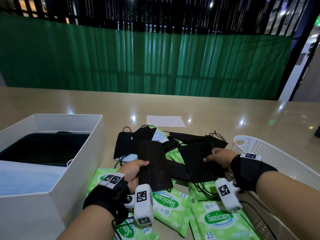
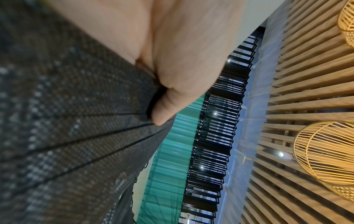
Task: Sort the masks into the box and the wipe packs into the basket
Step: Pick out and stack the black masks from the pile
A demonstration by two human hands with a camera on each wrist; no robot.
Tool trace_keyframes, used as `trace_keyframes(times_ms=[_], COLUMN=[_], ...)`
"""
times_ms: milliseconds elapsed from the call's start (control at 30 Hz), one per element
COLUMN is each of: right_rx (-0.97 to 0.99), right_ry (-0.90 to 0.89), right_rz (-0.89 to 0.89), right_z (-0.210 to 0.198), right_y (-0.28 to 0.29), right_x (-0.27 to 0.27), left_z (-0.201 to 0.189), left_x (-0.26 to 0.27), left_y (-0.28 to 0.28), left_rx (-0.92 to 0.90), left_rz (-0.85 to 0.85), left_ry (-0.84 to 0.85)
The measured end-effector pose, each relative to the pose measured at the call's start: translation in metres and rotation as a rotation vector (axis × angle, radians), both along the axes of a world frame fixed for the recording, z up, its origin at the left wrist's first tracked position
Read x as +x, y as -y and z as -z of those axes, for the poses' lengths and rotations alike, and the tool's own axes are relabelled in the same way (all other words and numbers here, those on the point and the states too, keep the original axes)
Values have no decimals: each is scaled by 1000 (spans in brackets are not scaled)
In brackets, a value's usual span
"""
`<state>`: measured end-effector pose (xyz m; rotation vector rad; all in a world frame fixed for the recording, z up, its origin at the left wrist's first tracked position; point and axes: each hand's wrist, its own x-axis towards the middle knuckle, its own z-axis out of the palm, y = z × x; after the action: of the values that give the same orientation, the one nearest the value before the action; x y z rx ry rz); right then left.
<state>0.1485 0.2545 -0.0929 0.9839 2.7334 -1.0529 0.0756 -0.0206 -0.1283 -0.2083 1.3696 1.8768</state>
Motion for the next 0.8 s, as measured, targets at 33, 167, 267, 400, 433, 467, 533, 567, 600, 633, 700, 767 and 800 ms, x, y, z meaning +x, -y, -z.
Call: trace_keyframes(times_ms=[33,167,267,400,433,467,533,567,600,633,700,767,800], right_rx=[-20,25,110,227,270,304,316,299,260,193,-22,-200,-230], right_ry=[-48,-195,-216,-280,-301,-314,-337,-337,-314,-269,-134,-16,-2], right_rz=[17,48,17,-21,-27,-32,-39,-39,-34,-19,9,7,8], right_z=[2,2,-2,-9,-11,-14,-19,-21,-22,-22,-18,-12,-13], right_y=[-1,-1,-3,-4,-3,-2,0,0,0,0,0,-2,-1], right_x=[0,1,1,-1,-1,-1,0,1,2,3,8,11,13], left_z=[0,1,3,2,2,2,3,2,2,2,3,3,3], left_x=[0,-1,-2,-2,-1,-1,-2,-2,-2,-2,-2,-2,-1], left_y=[0,1,1,0,1,1,1,1,1,1,1,1,1], left_rx=[2,14,20,24,23,18,3,-3,-6,-6,-7,-4,2], left_rz=[-1,-3,-14,-20,-18,-19,-19,-17,-12,-10,-8,-8,-9], left_ry=[-2,-6,-20,-42,-40,-37,-41,-45,-47,-43,-37,-32,-30])
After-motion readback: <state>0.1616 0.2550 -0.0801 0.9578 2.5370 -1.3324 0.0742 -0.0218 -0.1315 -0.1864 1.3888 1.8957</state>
